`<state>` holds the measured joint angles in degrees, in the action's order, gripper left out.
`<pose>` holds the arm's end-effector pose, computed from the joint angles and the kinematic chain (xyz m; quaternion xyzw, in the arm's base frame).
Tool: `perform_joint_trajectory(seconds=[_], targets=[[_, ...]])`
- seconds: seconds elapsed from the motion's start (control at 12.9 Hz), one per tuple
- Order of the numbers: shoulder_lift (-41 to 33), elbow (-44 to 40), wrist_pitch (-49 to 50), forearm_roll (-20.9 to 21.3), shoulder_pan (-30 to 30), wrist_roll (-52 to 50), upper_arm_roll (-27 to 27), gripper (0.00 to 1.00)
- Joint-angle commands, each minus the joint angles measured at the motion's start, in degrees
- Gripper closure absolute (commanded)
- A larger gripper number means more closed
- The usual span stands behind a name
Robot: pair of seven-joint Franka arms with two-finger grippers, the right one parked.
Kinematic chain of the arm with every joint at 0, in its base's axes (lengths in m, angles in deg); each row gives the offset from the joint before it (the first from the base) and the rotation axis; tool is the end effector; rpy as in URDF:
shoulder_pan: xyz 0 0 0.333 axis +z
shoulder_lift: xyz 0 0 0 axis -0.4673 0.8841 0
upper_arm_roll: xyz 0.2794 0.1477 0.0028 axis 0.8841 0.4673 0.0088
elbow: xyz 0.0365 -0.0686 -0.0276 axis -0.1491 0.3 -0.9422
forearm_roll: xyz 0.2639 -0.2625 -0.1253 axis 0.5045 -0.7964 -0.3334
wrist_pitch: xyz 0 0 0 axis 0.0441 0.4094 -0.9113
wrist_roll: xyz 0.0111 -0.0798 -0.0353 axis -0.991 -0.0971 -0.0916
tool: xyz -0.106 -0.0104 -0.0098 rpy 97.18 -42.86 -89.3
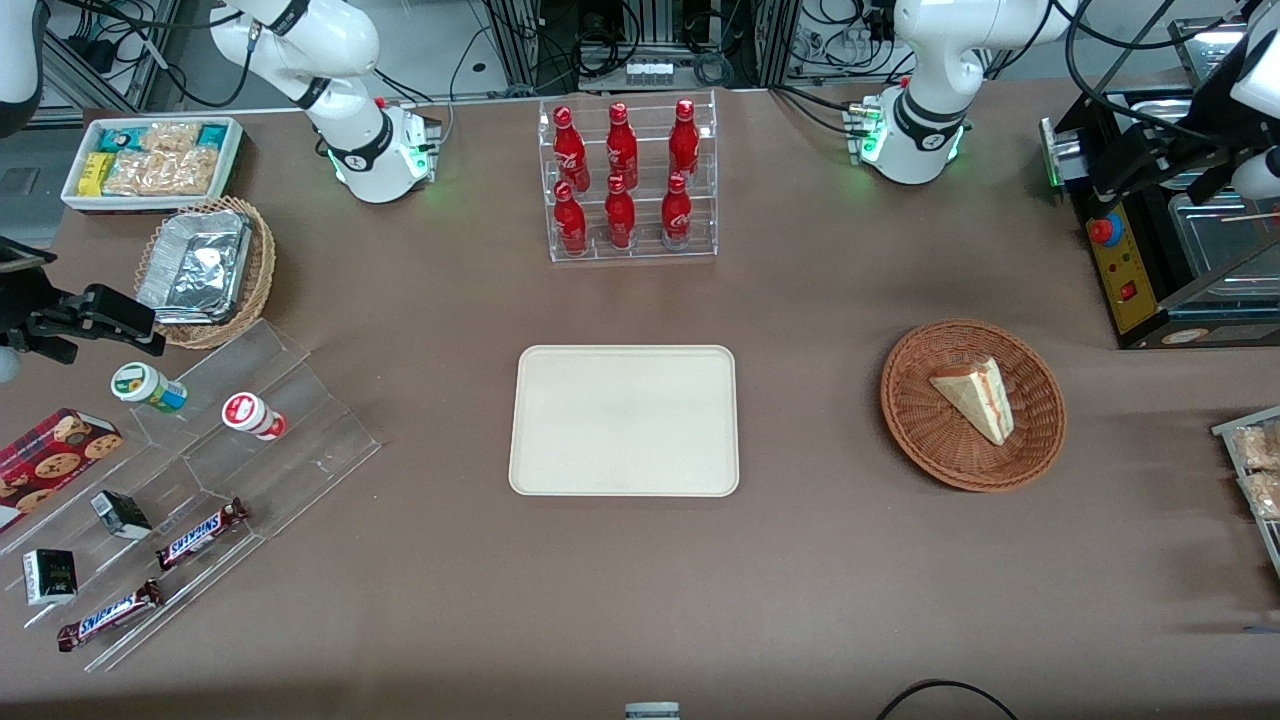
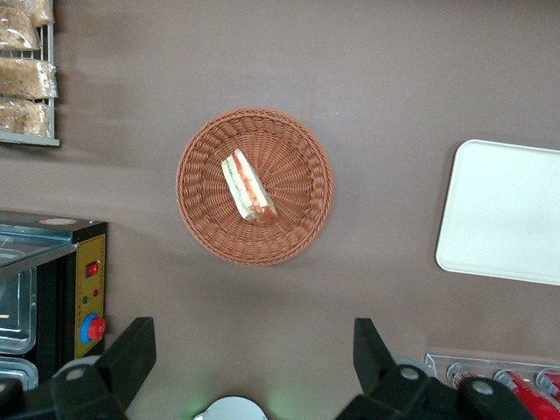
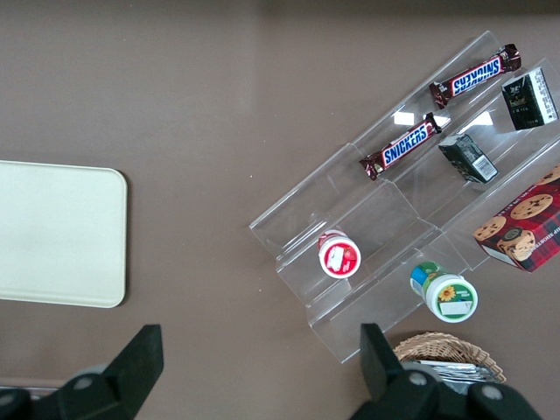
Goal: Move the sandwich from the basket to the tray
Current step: 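Move the left gripper down over the wrapped sandwich in the wicker basket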
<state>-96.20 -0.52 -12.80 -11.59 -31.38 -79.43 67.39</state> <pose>0.4921 -0.0561 0.7072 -0.9984 -0.0546 -0.0109 0.0125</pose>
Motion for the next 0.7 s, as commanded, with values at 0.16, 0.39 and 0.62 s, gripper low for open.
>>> perform_joint_trajectory(seconds=[0.16,0.39,0.62], targets=[[-0.1,0.6,2.7,-0.1,-0.7,-0.2,-0.5,0.0],[2.6,4.4,1.9,0.3,0.2,-4.4,-0.1,0.0],[4.1,10.5,-5.2,-0.1,3.2,-13.3,0.1,0.0]])
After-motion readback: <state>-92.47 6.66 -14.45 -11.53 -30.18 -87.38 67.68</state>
